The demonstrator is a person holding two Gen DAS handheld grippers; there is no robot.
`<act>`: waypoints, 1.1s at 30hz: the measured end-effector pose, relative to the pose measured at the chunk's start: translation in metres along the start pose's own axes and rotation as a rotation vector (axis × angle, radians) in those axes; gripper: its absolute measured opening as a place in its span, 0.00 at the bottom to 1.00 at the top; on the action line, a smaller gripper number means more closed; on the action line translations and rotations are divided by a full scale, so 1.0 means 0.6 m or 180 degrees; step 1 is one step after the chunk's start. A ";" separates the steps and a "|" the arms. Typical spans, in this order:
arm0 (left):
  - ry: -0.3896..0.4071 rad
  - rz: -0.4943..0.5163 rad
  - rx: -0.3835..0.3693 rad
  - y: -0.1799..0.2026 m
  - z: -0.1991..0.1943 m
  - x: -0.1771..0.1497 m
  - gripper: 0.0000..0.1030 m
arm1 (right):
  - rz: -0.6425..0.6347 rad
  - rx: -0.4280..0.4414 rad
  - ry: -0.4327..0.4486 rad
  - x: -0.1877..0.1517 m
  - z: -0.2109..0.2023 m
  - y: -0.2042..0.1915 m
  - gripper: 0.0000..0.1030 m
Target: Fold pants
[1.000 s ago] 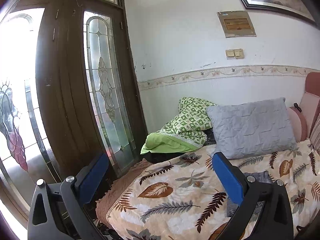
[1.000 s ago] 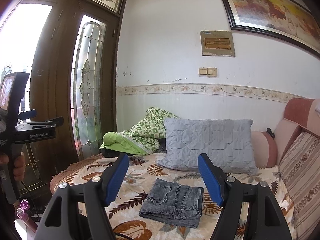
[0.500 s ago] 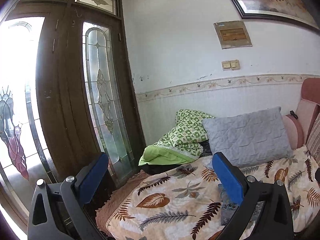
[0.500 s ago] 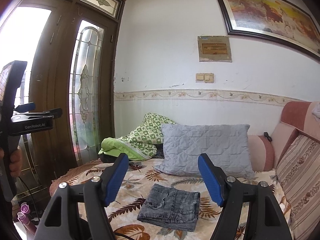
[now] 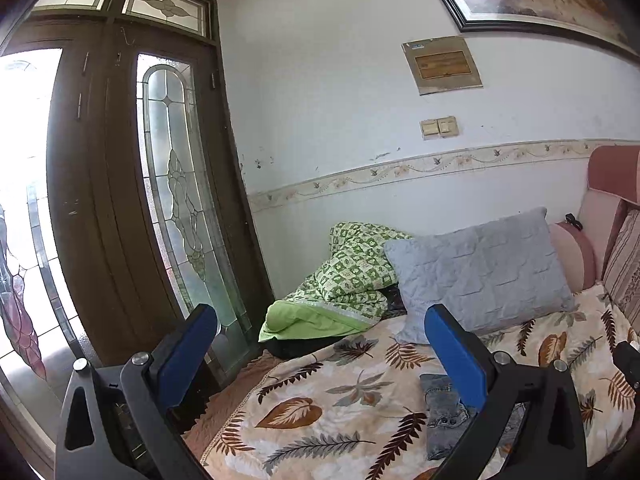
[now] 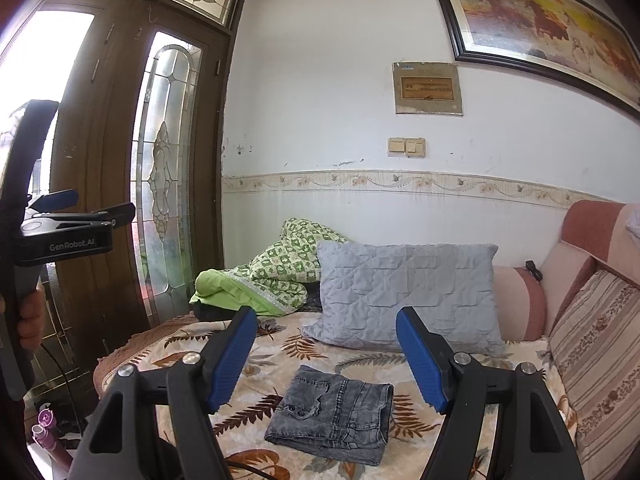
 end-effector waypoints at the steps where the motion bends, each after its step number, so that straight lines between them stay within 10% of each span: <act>1: -0.0001 0.0022 -0.0007 0.005 0.002 0.001 1.00 | -0.0015 -0.0030 -0.0022 -0.001 0.002 0.003 0.73; 33: 0.0039 0.0132 -0.0321 0.076 0.013 0.033 1.00 | 0.0099 -0.0225 -0.0018 0.013 -0.017 0.068 0.73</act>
Point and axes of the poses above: each gripper's, at about its wrist camera, not at the fingertips, and z roughly the way its jaws point, y to its right, x to its top, the point moved 7 cm from there along z, roughly the way its jaws point, and after that the axes turned 13 degrees about -y, right-handed, at the moved point
